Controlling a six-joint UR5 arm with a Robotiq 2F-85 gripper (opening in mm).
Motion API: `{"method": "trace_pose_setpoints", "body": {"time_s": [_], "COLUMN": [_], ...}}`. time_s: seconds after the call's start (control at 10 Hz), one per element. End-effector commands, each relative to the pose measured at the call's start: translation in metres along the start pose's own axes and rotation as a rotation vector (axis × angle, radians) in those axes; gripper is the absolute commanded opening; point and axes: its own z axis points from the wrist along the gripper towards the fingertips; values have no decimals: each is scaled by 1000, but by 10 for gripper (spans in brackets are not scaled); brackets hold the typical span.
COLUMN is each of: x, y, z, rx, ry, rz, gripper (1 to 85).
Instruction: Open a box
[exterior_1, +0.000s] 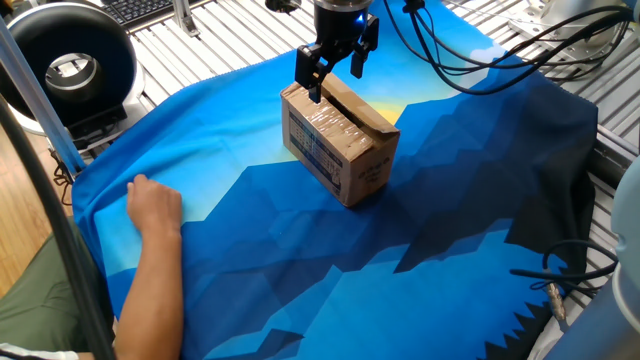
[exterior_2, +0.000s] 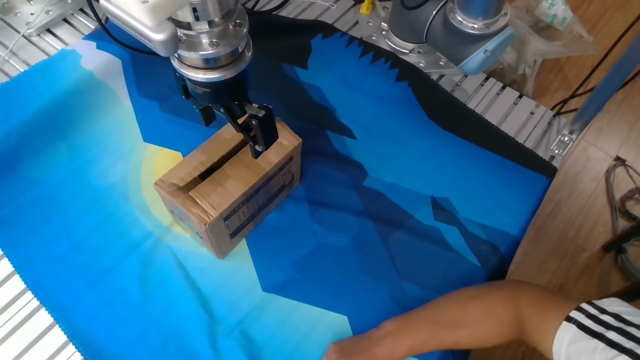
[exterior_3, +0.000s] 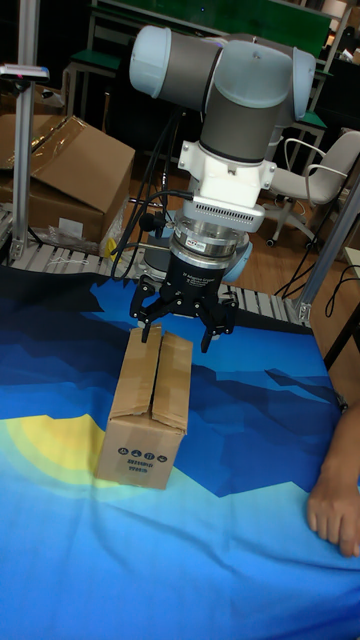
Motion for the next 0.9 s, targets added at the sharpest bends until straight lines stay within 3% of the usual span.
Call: {"method": "trace_pose_setpoints", "body": {"time_s": [0.0, 0.8], "x": [-29, -28], "y": [14, 12], "z": [-2, -2], "rx": [-53, -39], "ry": [-107, -108], "rz": [174, 175], "gripper": [13, 13]}}
